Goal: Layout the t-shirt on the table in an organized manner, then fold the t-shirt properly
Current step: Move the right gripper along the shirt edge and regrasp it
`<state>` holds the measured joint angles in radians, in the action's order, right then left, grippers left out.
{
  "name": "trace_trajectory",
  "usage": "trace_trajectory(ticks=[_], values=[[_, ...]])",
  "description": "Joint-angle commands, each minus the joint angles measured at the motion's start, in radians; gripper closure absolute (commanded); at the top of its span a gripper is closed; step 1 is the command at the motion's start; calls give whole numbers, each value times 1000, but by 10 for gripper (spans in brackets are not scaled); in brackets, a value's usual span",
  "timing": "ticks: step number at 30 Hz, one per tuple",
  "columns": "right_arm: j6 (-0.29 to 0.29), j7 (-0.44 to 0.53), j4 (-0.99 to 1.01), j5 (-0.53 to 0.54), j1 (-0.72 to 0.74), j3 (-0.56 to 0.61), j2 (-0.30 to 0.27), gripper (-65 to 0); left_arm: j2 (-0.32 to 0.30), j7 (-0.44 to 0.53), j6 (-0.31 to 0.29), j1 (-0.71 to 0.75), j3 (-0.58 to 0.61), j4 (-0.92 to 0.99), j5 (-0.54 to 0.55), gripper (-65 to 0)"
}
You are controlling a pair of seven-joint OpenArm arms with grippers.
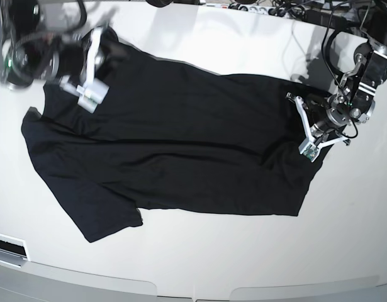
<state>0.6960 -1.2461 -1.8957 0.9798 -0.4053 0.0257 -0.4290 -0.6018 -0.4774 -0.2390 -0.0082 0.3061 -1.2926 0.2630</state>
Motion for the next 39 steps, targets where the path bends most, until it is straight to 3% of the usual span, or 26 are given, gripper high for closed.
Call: trace_trajectory(ticks=[1,6,11,15,20,21,24,25,29,34,39], values=[[2,24,-26,-16,-32,-3,-3,0,-13,-39,-8,0,0,-1,0,0],[2,205,-9,-307,-129,10,75,0,-13,-39,-8,-4,0,-2,1,0],[0,280,42,-474,-140,45,113,0,-14,-39,-8,-10,0,-3,0,0],[-105,351,76,-620,-140,65,119,0,-14,-44,-8,-6,0,-3,0,0],[-206,357,96,-726,-140,85,118,0,-13,-43,-8,-6,0,-3,1,0],[-209,356,96,-726,-138,85,118,-36,-13,-43,-8,-6,0,-3,0,0],[-180,355,95,-703,-132,85,118,-245,-13,-44,-8,-5,0,-3,0,0],[-162,347,90,-684,-132,85,118,-276,-13,-45,-8,-6,0,-3,0,0],[-132,246,5,-639,-132,85,118,-278,-13,-46,-8,-6,0,-3,0,0],[-253,292,-47,-848,-132,85,89,-279,-13,-47,-8,-6,0,-3,0,0],[-301,296,-47,-933,-135,85,80,-279,-13,-46,-8,-6,0,-3,0,0]])
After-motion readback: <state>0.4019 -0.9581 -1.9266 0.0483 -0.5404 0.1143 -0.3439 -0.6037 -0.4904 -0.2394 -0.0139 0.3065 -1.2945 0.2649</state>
